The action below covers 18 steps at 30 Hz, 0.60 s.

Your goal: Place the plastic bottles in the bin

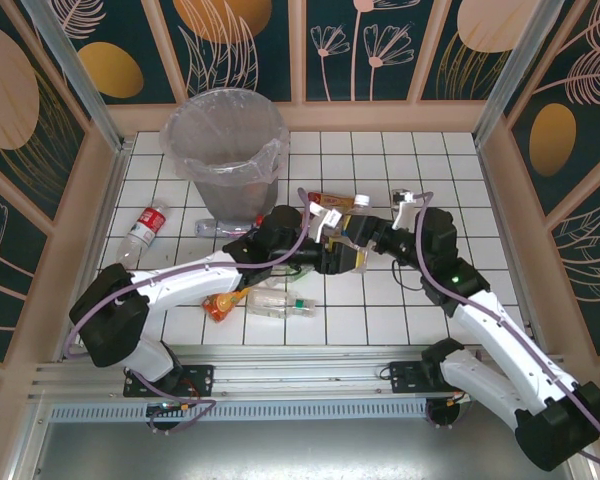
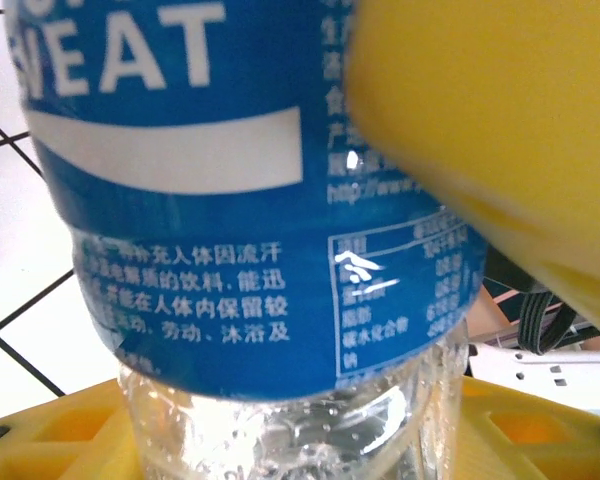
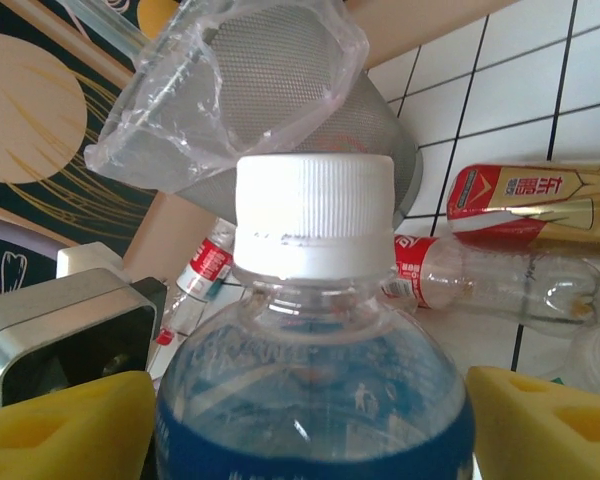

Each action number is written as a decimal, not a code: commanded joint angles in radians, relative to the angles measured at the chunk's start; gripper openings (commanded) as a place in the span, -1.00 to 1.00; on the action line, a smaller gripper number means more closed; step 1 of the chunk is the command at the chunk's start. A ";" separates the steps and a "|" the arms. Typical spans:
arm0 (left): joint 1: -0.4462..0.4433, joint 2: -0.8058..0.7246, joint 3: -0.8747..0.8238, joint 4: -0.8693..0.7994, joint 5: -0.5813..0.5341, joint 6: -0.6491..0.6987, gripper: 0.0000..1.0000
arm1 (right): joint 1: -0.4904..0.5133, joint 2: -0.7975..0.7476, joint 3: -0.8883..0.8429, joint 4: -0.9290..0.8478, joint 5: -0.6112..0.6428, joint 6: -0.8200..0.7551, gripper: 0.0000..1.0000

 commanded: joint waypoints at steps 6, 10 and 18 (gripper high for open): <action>0.017 -0.077 0.071 -0.127 -0.073 0.046 0.19 | 0.007 -0.126 0.031 -0.074 0.029 -0.062 0.82; 0.054 -0.112 0.097 -0.209 -0.097 0.081 0.20 | 0.006 -0.182 0.056 -0.144 0.009 -0.125 0.95; 0.158 -0.152 0.251 -0.468 -0.158 0.205 0.23 | 0.005 -0.235 0.092 -0.188 -0.108 -0.196 0.98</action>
